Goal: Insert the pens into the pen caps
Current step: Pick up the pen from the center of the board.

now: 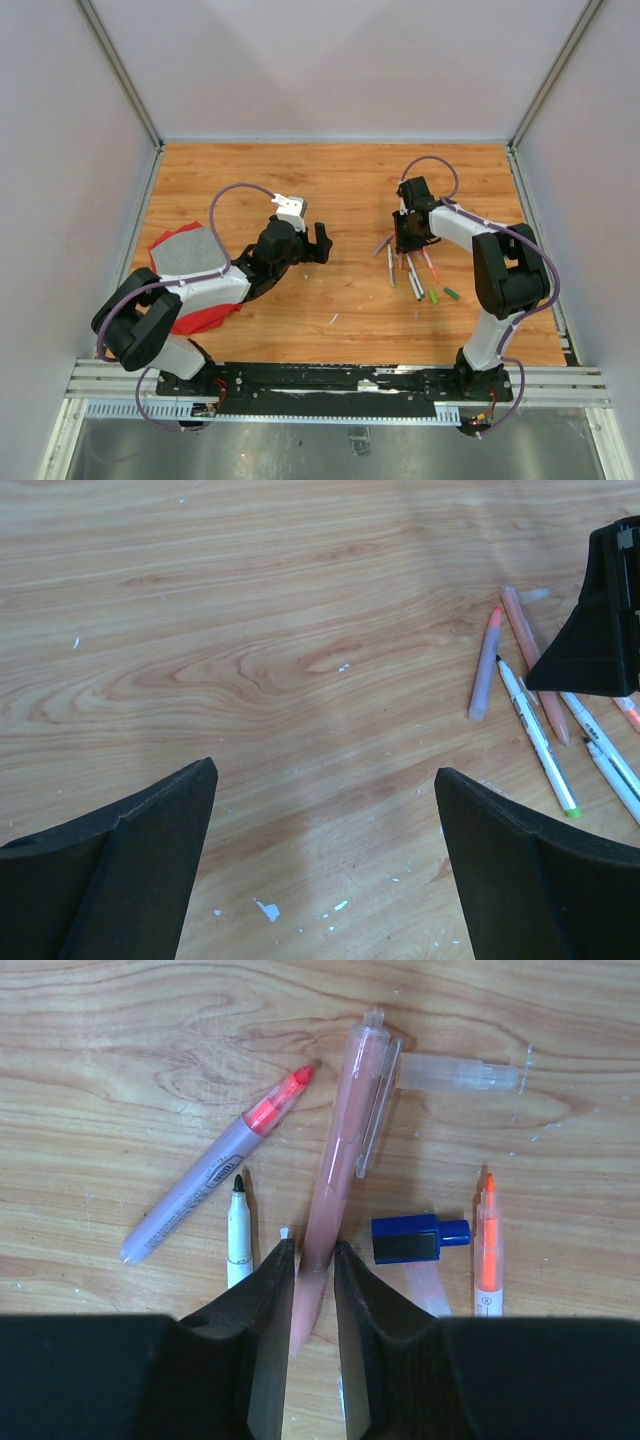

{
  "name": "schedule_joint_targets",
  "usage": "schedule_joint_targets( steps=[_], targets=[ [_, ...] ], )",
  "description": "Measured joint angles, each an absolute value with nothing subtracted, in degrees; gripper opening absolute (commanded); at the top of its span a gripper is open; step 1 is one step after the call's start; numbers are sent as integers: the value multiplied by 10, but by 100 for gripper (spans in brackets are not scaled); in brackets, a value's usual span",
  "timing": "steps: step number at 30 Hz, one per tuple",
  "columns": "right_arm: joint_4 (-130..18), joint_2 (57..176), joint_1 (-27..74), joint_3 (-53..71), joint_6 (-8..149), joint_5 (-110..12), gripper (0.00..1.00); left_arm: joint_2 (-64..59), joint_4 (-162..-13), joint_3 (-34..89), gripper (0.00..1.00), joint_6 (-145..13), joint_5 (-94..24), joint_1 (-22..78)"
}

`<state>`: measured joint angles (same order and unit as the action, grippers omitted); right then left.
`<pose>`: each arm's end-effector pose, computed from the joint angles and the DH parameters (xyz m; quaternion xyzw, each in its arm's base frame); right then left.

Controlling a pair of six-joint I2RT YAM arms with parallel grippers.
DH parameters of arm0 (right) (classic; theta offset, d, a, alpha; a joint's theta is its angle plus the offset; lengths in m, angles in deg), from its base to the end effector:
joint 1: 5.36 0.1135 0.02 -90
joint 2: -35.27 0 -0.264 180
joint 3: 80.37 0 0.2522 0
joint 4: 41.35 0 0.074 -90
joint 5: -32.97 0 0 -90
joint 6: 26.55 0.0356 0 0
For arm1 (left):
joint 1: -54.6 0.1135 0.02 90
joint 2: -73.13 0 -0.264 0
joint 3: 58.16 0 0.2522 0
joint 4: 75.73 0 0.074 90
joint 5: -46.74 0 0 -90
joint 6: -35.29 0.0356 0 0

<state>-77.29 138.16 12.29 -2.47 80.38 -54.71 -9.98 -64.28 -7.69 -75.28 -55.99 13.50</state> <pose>0.3433 0.1107 0.1685 -0.0112 0.9677 0.0933 0.2338 0.2328 -0.1927 0.2003 0.0845 0.8180 -0.2093 0.5291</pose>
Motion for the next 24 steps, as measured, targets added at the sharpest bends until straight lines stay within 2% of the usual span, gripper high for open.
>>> schedule_joint_targets(
  steps=[9, 17, 24],
  targets=[
    [-773, 1381, 123, -25, 808, -552, 17, -100, -643, -77, 95, -753, -560, 135],
    [-773, 1379, 123, -25, 815, -553, 4, -100, -643, -77, 95, -752, -560, 135],
    [-775, 1348, 123, -26, 816, -554, 1, -100, -643, -77, 95, -750, -560, 135]
  ],
)
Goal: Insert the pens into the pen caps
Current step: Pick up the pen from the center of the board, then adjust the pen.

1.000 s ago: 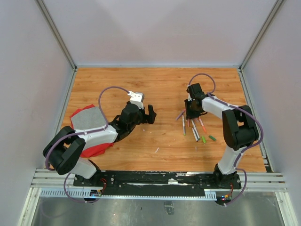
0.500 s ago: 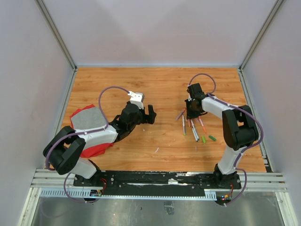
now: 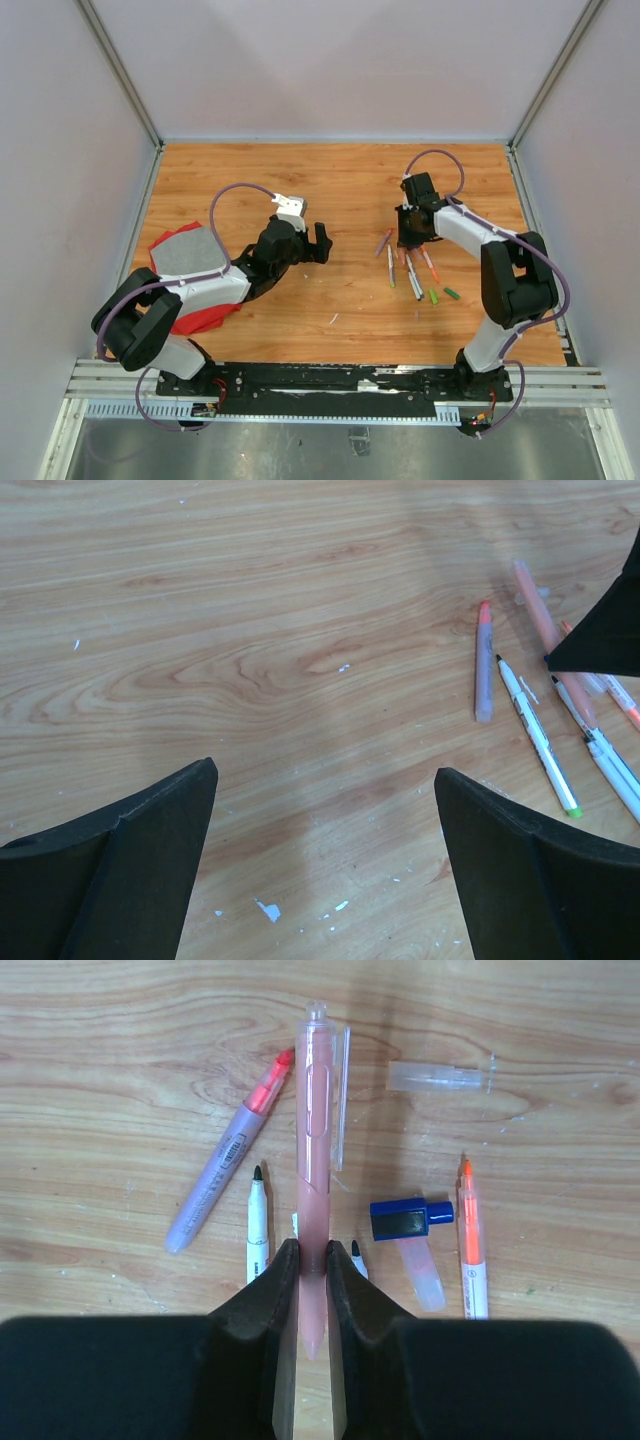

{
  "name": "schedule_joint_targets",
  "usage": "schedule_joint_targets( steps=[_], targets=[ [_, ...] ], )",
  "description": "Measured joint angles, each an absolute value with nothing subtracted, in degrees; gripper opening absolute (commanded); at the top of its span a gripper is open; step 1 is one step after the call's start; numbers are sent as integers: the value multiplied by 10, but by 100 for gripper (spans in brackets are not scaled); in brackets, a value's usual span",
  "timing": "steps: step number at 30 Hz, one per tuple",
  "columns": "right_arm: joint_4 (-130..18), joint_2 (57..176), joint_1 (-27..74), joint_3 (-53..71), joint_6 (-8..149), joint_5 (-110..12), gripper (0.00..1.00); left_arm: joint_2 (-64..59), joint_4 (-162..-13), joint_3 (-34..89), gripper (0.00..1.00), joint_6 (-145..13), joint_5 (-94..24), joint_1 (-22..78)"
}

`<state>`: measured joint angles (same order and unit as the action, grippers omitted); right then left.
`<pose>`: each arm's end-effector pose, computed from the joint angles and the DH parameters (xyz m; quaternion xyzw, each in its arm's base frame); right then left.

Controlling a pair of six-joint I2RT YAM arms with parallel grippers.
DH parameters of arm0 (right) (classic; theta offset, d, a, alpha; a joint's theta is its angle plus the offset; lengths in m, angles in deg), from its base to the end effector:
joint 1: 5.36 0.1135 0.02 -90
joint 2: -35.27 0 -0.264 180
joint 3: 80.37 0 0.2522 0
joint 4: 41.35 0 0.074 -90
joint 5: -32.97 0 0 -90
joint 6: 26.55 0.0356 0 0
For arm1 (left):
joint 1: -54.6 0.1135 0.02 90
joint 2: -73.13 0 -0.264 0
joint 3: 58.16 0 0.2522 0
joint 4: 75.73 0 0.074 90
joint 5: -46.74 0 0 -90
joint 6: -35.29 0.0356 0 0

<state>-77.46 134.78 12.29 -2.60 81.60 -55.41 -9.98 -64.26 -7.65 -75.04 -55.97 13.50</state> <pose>0.3391 0.1090 0.1877 0.0003 0.9608 0.0980 0.2593 0.2329 -0.1928 0.2005 0.0862 0.8176 -0.2086 0.5298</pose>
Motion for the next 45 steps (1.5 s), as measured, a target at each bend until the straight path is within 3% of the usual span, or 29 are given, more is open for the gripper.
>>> schedule_joint_targets(
  steps=[17, 32, 45],
  targets=[
    [-762, 1217, 123, -72, 818, -557, 1, -100, -642, -77, 95, -748, -559, 135],
    [-633, 1116, 125, -160, 800, -436, 1, -100, -638, -77, 95, -746, -559, 135],
    [-468, 1006, 214, -288, 764, -418, 1, -68, -666, -75, 96, -750, -556, 135]
  ],
)
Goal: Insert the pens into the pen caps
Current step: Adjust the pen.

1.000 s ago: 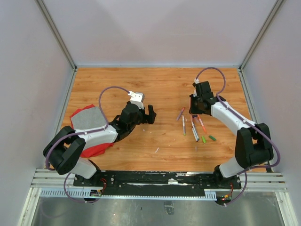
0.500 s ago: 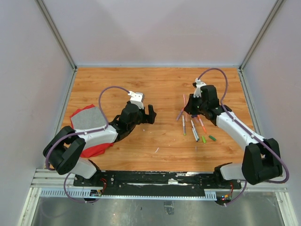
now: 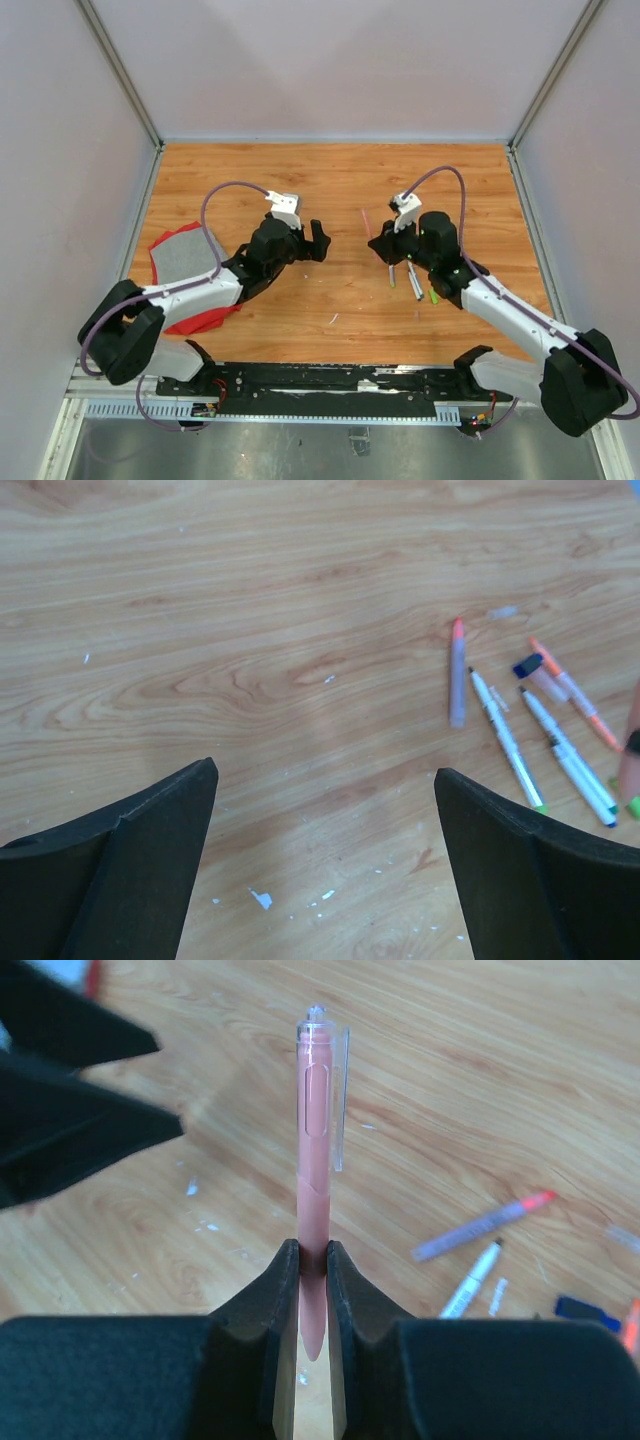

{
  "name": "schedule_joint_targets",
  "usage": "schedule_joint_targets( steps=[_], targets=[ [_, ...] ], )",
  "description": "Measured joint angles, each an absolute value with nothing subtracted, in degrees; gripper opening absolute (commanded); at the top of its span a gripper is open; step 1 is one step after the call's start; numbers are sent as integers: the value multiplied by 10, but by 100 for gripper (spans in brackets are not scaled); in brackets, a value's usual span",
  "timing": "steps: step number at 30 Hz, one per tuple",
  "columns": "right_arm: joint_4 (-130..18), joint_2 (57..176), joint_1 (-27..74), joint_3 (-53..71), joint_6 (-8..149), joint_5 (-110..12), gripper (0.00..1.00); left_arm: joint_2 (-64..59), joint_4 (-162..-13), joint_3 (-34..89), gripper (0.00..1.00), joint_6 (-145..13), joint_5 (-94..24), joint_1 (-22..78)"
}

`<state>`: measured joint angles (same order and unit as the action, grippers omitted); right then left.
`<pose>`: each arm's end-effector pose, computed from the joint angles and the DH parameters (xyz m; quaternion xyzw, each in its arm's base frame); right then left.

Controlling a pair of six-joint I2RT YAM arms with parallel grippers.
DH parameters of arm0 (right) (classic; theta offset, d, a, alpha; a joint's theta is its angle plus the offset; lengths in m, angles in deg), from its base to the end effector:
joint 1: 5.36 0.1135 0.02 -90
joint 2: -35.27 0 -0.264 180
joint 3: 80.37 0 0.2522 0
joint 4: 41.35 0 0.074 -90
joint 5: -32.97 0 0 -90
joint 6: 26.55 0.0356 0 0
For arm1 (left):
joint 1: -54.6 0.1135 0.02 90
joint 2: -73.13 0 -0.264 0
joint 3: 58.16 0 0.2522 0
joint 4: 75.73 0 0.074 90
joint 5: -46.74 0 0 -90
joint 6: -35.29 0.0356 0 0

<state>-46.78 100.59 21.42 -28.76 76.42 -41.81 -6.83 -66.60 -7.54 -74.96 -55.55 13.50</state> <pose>0.2254 0.1242 0.2581 -0.1733 0.7926 0.2968 0.5037 0.2280 -0.1888 0.2123 0.0873 0.8131 -0.2147 0.5340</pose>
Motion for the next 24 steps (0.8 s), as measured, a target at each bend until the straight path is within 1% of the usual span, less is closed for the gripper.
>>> schedule_joint_targets(
  steps=[7, 13, 18, 24],
  targets=[
    [-363, 931, 323, -372, 618, -420, 1, 53, -732, -75, 96, -778, -552, 135],
    [-343, 895, 375, -395, 491, -404, 1, 168, -828, -75, 96, -788, -547, 135],
    [-379, 886, 404, -387, 394, -371, 1, 235, -928, -55, 96, -787, -539, 135],
    [-480, 890, 414, -349, 280, -328, 1, 247, -1031, -2, 95, -770, -513, 135]
  ],
)
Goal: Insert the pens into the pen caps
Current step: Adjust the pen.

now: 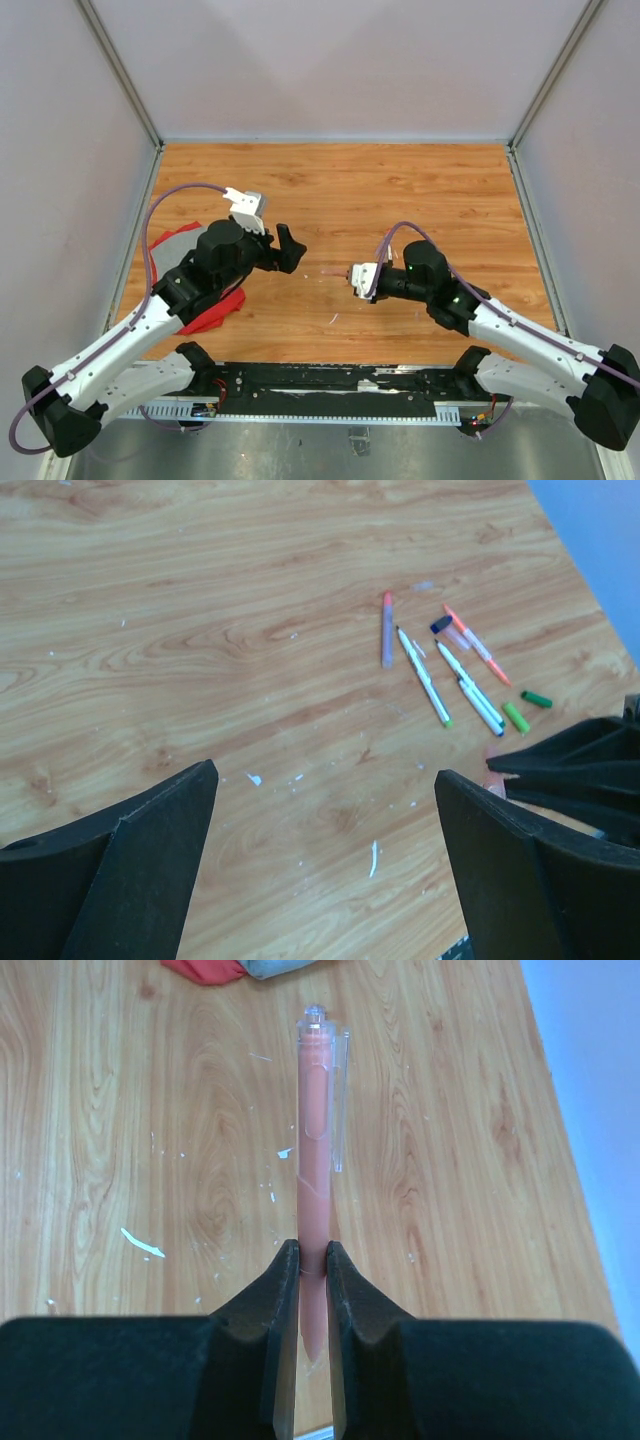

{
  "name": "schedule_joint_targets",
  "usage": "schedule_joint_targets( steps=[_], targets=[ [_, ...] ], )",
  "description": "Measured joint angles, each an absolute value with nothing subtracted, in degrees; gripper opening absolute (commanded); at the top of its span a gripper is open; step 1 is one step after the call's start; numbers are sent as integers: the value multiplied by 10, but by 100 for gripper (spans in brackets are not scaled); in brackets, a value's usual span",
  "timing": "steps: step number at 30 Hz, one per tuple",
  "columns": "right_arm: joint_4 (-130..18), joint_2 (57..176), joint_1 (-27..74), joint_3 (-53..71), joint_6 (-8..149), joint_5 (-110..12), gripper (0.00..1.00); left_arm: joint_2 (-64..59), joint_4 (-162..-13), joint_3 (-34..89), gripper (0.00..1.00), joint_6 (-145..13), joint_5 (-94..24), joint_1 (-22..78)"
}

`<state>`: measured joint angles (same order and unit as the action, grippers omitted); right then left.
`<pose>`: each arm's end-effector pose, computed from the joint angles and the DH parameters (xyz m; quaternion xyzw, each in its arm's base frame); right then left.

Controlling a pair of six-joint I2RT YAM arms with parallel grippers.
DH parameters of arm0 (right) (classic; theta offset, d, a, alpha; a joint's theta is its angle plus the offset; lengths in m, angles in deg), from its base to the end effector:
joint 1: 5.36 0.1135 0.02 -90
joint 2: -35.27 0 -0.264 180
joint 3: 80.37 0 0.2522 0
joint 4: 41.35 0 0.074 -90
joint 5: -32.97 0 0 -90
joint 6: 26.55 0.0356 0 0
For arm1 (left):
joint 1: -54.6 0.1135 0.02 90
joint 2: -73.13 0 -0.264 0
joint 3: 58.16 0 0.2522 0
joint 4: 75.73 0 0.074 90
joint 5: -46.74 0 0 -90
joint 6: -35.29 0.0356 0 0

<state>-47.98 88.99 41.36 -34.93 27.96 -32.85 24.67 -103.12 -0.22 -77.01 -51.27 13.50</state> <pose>0.1376 0.1674 0.2626 -0.6059 0.5003 0.2236 0.5768 0.1522 -0.1262 0.3190 0.0912 0.8025 -0.2604 0.5291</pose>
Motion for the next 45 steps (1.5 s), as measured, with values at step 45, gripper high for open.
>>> schedule_joint_targets(
  steps=[45],
  targets=[
    [-703, 924, 538, -252, -91, -438, 1, 110, -1096, 38, 70, -712, -351, -1]
  ],
)
